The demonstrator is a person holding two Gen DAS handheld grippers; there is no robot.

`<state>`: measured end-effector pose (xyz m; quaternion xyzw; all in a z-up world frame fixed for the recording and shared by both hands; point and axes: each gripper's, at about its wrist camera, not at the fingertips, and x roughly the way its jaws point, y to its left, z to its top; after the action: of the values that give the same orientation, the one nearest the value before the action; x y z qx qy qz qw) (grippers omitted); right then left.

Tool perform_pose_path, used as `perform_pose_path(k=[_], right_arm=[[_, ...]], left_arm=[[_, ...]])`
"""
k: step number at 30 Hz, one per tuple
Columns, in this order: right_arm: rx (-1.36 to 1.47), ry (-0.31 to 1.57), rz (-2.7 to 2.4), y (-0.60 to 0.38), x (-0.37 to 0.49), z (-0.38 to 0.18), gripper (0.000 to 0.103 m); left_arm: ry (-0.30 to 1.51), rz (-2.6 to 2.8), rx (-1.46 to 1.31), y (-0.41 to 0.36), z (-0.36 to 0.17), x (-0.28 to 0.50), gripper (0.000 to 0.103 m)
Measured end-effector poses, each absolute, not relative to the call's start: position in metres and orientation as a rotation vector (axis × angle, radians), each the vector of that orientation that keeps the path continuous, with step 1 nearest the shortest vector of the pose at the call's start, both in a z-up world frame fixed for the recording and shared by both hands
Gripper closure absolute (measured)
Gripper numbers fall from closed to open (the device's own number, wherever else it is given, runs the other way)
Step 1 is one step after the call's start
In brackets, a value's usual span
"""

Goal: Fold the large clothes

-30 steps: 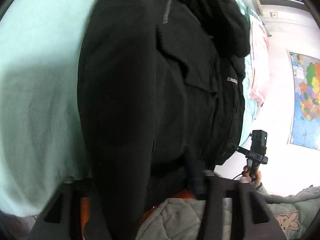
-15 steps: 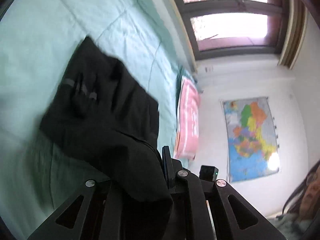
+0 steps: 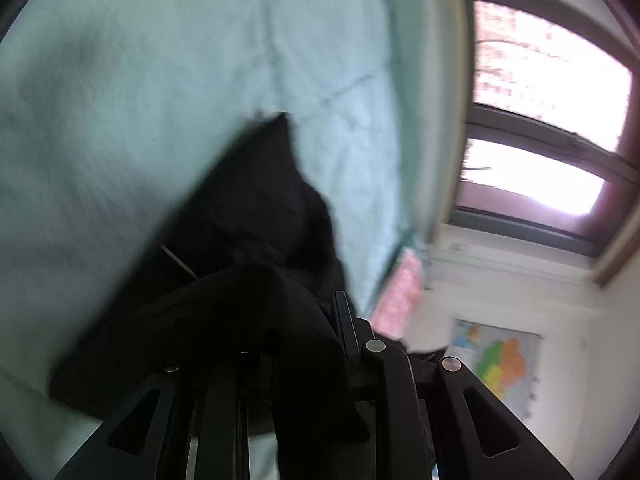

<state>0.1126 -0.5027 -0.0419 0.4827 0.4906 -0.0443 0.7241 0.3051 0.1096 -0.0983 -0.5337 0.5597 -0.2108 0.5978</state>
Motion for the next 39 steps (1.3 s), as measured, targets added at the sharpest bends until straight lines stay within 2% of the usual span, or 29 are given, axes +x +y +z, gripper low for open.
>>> perform_pose_path(k=[4, 7, 10, 11, 13, 14, 16, 17, 18, 20, 22, 28, 39], right_arm=[[1.156, 1.158, -0.139, -0.507, 0.137, -0.091, 0.081], [1.222, 1.189, -0.144, -0.514, 0.149, -0.115, 0.081], [1.244, 1.209, -0.093, -0.521, 0.146, -0.11, 0.078], [1.248, 1.202, -0.072, -0.522, 0.141, -0.1, 0.073], [1.205, 1.178, -0.015, -0.527, 0.129, -0.068, 0.071], [1.165, 1.168, 0.005, -0.528, 0.123, -0.052, 0.071], [1.054, 1.138, 0.007, -0.532, 0.109, -0.011, 0.066], [1.004, 1.12, -0.003, -0.533, 0.104, 0.005, 0.059], [0.936, 1.09, -0.018, -0.534, 0.098, 0.025, 0.053], [0.809, 1.017, -0.061, -0.53, 0.093, 0.056, 0.027], [0.718, 0.974, -0.079, -0.521, 0.098, 0.068, 0.017], [0.418, 1.074, -0.087, -0.477, 0.137, 0.042, 0.017], [0.414, 1.159, -0.037, -0.515, 0.233, -0.038, 0.017]], left_arm=[[1.391, -0.408, -1.252, 0.102, -0.145, 0.324, 0.079], [1.416, -0.425, -1.294, 0.1, -0.156, 0.335, 0.079], [1.438, -0.492, -1.171, 0.102, -0.131, 0.339, 0.079], [1.422, -0.559, -1.079, 0.103, -0.109, 0.339, 0.079], [1.374, -0.682, -0.91, 0.106, -0.065, 0.334, 0.076], [1.345, -0.73, -0.841, 0.109, -0.043, 0.329, 0.072], [1.291, -0.784, -0.785, 0.118, -0.011, 0.324, 0.051], [1.249, -0.798, -0.771, 0.125, 0.006, 0.321, 0.032], [1.215, -0.792, -0.76, 0.13, 0.018, 0.319, 0.024], [1.136, -0.774, -0.72, 0.137, 0.037, 0.322, 0.024], [1.124, -0.73, -0.646, 0.132, 0.041, 0.326, 0.024], [1.181, -0.56, -0.288, 0.066, 0.012, 0.35, 0.024], [1.311, -0.564, -0.326, 0.038, -0.059, 0.43, 0.024]])
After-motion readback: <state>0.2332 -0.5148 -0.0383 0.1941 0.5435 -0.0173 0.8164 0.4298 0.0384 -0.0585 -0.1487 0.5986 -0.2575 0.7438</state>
